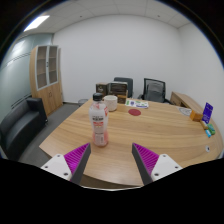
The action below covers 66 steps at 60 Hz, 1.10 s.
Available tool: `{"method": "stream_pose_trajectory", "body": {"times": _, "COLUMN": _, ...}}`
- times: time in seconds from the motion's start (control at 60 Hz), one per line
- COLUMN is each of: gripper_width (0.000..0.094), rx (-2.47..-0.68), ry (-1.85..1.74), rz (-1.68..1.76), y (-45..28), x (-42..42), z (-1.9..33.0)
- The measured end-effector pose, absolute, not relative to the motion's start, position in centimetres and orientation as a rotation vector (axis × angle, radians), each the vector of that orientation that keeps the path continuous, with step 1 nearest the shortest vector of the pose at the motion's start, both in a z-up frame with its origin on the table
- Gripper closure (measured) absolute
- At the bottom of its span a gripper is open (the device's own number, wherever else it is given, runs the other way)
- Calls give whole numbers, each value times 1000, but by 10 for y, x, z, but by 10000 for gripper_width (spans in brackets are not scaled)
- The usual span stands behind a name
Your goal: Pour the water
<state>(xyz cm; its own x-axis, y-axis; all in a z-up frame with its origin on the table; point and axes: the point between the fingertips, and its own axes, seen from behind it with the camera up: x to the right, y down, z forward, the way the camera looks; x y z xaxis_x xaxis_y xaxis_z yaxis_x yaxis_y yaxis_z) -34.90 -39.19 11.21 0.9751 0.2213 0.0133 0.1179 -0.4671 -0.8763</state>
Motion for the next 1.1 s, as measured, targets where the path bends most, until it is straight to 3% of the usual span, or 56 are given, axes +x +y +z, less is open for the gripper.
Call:
{"method": "stream_pose_trajectory", "body": {"times": 0.167, "gripper_width": 83, "rx": -1995, "ry": -177, "rz": 115, "y": -321, "x": -404, "z": 98}}
{"method": "stream_pose_trajectory", "body": {"times": 0.25, "gripper_width": 138, "rx": -1974, "ry": -148, "rz": 96, "y": -289, "x": -415, "z": 88}}
{"method": "stream_pose_trajectory", "body": {"times": 0.383, "gripper_width": 290, "rx": -1956, "ry": -116, "rz": 50, "y": -252, "x": -419, "z": 72}}
{"method": "stream_pose_trajectory", "body": {"times": 0.45, "gripper_width": 436, "rx": -1944, "ry": -117, "rz": 40, "y": -243, "x": -421, "z": 70}}
{"method": "stream_pose_trajectory", "body": {"times": 0.633, "gripper_width": 575, "rx": -1931, "ry": -105, "rz": 10, "y": -234, "x": -418, "z": 72}}
{"method": "stream_pose_trajectory", "body": {"times": 0.767, "gripper_width": 603, "rx": -1921, "ry": -120, "rz": -52, "y": -231, "x": -403, "z": 99}}
{"method": "stream_pose_trajectory", "body": {"times": 0.783, "gripper_width": 656, "rx": -1916, "ry": -124, "rz": -65, "y": -229, "x": -400, "z": 103}}
{"method": "stream_pose_trajectory", "body": {"times": 1.1, "gripper_width": 658, "rx": -1821, "ry": -233, "rz": -413, "y": -134, "x": -316, "z": 203}}
